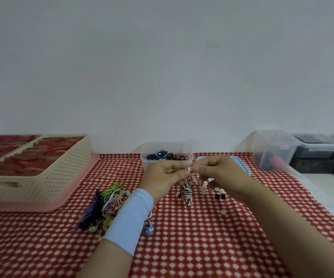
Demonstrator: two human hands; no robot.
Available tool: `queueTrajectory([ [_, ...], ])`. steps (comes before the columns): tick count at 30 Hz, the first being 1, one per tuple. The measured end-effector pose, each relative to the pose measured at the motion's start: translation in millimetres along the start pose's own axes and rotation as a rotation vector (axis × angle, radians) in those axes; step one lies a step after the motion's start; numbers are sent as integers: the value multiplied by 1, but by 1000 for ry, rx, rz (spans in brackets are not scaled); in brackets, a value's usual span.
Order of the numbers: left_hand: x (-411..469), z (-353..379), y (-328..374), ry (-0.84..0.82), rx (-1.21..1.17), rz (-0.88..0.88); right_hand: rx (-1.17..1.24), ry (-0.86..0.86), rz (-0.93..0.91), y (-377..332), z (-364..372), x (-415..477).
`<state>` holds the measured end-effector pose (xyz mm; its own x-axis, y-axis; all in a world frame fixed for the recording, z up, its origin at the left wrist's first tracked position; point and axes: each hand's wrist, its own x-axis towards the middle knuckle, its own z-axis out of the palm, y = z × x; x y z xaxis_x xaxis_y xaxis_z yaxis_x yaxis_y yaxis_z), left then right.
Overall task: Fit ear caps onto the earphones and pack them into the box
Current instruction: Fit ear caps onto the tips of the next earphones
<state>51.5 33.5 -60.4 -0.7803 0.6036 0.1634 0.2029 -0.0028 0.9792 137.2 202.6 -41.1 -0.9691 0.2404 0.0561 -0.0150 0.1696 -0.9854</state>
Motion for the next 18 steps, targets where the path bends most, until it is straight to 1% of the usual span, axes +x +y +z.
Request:
queueTrajectory([
  [3,1,-1,1,7,-7,11,-36,-36,22,-2,-3,-1],
  [5,0,-1,5,27,-4,33,-210,-126,66,-2,-2,-3],
  [7,0,-1,10,50,-25,47,-384,-150,59,-1,5,-5],
  [8,0,-1,14,51,-43,48,-398,-123,33,0,9,-4],
  [11,5,-8,25,53,-60,45,-309,-26,-6,-3,15,3],
  [14,20,-25,40,137,66,92,-286,61,-13,-20,13,18],
  [16,36,-37,48,182,146,110,-343,128,-57,-31,11,36],
  [18,53,-48,51,207,225,95,-496,161,-112,-42,11,57],
])
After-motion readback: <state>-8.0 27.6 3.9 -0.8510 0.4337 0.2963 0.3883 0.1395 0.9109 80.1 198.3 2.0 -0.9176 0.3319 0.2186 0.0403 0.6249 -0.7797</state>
